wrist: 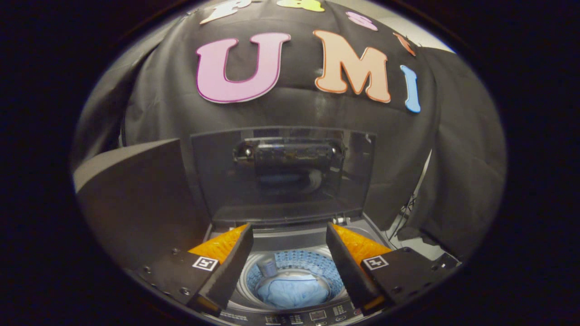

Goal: Put the clothes into the washing machine and then close the washing machine lid.

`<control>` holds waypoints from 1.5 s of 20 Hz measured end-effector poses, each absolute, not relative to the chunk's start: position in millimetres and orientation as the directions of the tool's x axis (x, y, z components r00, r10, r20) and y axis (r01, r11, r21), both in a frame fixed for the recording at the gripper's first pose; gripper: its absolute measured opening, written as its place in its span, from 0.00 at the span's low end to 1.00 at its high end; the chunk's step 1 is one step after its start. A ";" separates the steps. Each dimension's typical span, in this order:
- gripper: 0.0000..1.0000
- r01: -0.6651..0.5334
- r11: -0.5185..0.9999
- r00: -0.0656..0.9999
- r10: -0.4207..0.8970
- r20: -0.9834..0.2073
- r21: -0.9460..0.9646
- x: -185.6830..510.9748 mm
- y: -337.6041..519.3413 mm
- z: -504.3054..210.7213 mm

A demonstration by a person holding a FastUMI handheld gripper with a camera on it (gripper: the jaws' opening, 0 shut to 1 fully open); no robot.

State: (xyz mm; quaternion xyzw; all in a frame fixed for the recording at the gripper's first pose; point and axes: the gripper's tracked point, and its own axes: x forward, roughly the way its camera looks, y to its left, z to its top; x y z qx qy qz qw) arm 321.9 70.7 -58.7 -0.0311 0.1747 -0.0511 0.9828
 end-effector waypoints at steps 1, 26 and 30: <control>1.00 0.094 0.991 0.941 -0.120 -0.316 -0.096 324.3 71.6 -48.1; 0.97 0.104 0.994 0.995 -0.104 0.005 0.023 472.1 65.2 68.4; 0.97 0.093 0.993 0.995 -0.091 -0.038 0.071 494.9 68.8 53.3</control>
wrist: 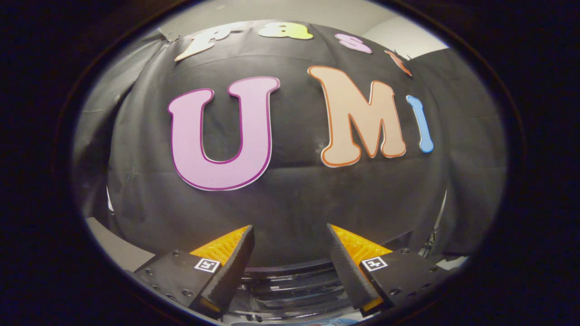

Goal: Put the clothes into the washing machine and then close the washing machine lid.

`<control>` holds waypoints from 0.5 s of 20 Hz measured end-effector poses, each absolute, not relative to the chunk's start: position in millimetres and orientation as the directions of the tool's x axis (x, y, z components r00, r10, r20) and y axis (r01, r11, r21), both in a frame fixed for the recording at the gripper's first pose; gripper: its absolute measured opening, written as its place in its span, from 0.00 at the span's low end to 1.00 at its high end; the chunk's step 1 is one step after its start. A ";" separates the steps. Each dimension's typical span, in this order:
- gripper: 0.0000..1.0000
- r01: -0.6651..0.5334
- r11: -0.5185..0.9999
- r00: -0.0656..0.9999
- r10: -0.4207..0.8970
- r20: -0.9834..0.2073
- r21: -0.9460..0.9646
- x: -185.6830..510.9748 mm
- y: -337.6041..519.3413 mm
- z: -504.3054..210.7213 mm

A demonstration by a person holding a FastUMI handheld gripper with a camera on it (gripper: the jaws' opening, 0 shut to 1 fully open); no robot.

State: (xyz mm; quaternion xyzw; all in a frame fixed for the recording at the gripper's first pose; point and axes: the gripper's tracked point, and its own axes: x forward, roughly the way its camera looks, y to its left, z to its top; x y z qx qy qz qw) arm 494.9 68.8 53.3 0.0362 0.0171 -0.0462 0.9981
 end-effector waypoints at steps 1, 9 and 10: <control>0.97 0.097 0.992 0.994 -0.093 -0.052 0.075 498.9 68.1 48.4; 0.98 0.091 0.996 0.992 -0.092 -0.080 -0.015 511.2 73.2 25.1; 0.98 0.089 0.995 0.992 -0.092 -0.083 -0.042 506.5 73.2 25.2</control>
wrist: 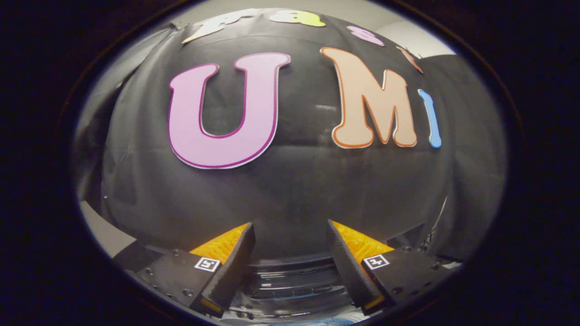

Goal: Put the clothes into the washing machine and then close the washing machine lid.

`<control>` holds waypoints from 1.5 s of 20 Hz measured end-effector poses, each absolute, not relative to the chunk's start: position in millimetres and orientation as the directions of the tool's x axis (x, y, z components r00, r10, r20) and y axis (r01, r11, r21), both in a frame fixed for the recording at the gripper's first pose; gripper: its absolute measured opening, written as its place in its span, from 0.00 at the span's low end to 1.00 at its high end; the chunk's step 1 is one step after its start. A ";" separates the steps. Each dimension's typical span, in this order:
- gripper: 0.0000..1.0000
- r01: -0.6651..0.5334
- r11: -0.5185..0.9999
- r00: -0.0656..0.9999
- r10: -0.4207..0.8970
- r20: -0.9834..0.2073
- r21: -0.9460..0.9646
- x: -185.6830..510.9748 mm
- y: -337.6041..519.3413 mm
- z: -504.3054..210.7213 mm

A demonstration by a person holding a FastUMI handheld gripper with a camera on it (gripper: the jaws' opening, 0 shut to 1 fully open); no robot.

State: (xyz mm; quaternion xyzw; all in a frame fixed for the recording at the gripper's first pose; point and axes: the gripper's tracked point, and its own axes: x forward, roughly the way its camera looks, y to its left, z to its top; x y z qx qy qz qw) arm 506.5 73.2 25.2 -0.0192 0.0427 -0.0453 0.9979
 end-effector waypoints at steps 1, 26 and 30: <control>0.98 0.090 0.995 0.993 -0.094 -0.072 -0.047 505.4 71.5 28.5; 0.98 0.082 0.996 0.996 -0.081 0.021 -0.027 415.3 63.2 24.8; 0.98 0.083 0.996 0.996 -0.082 0.024 -0.027 411.5 63.2 22.4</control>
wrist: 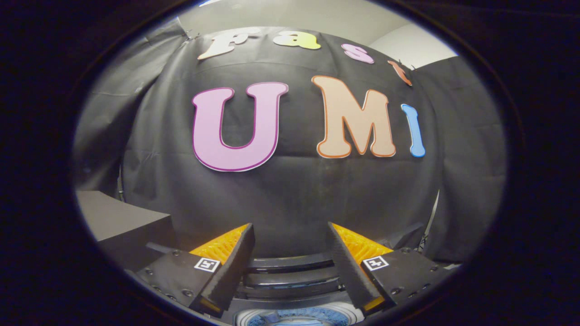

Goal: Put the clothes into the washing machine and then close the washing machine lid.

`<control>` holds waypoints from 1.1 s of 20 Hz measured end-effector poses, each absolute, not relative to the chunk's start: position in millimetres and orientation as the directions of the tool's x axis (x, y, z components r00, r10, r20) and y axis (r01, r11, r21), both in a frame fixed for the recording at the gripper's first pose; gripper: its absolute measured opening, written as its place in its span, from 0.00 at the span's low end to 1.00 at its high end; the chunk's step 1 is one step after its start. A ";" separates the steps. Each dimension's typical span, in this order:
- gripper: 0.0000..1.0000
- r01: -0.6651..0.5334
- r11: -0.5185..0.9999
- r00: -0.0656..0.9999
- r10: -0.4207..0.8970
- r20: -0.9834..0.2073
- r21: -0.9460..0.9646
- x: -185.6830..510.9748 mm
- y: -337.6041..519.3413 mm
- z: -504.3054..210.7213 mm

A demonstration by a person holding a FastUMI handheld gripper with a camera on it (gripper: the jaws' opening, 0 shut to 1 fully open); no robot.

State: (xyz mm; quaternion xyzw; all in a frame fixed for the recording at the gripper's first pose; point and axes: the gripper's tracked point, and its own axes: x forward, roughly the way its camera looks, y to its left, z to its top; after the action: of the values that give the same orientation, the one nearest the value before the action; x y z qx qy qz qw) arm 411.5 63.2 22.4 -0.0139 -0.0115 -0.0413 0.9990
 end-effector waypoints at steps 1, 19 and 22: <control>0.98 0.084 0.996 0.996 -0.084 0.023 -0.028 410.1 62.4 22.4; 0.98 0.101 0.995 0.994 -0.100 0.050 -0.015 390.8 63.4 8.2; 0.98 0.102 0.995 0.994 -0.101 0.045 -0.020 382.4 62.3 3.0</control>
State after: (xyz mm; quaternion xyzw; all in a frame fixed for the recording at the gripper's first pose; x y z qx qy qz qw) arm 382.4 62.3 3.0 -0.0112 -0.0219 -0.0511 0.9984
